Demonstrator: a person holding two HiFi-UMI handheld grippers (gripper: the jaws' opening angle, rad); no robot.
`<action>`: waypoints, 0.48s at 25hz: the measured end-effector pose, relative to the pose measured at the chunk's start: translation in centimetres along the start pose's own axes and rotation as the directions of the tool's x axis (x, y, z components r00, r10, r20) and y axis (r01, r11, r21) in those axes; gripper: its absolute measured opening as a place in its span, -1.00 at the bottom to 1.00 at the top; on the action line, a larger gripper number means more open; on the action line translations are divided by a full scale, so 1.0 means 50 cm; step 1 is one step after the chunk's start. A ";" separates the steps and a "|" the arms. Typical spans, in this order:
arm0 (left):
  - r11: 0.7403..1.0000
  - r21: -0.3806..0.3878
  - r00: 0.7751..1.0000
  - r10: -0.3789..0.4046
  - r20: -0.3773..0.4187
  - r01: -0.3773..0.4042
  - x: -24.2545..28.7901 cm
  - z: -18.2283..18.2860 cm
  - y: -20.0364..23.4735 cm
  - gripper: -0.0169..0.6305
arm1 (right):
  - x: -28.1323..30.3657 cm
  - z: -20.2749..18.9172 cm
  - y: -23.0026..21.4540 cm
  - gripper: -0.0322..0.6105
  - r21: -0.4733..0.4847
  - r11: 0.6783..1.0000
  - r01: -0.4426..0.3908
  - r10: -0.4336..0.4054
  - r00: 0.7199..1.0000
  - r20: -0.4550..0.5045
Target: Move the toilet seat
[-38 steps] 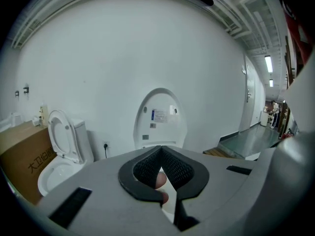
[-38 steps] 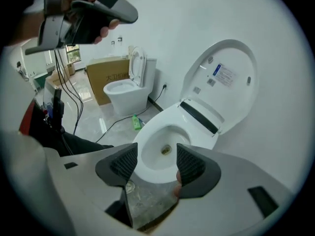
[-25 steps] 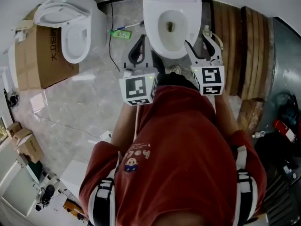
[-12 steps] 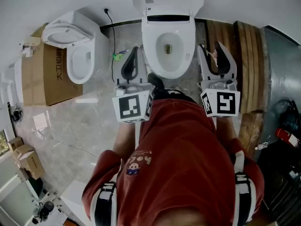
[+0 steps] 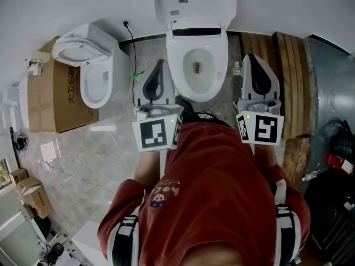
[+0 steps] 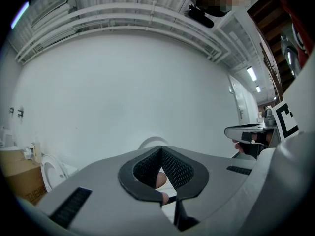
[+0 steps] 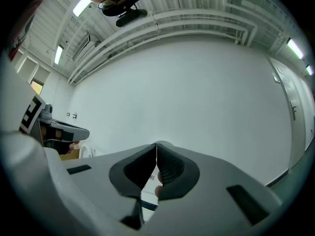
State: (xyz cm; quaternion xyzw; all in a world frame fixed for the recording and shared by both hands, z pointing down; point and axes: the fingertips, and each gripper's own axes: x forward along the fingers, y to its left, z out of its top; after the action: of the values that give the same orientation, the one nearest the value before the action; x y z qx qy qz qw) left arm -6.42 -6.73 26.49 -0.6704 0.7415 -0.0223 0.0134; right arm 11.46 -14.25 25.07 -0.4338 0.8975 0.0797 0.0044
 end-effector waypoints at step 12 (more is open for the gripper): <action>1.000 -0.009 1.000 -0.002 0.013 0.002 -0.001 0.009 -0.007 -0.91 | 0.000 0.002 0.007 -0.86 -0.036 0.999 -0.019 0.018 1.000 -0.012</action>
State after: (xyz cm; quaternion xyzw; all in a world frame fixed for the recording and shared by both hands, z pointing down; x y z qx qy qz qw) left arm -6.06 -6.72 26.08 -0.6715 0.7407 -0.0148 0.0152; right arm 11.17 -14.03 25.04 -0.4260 0.8998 0.0935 -0.0094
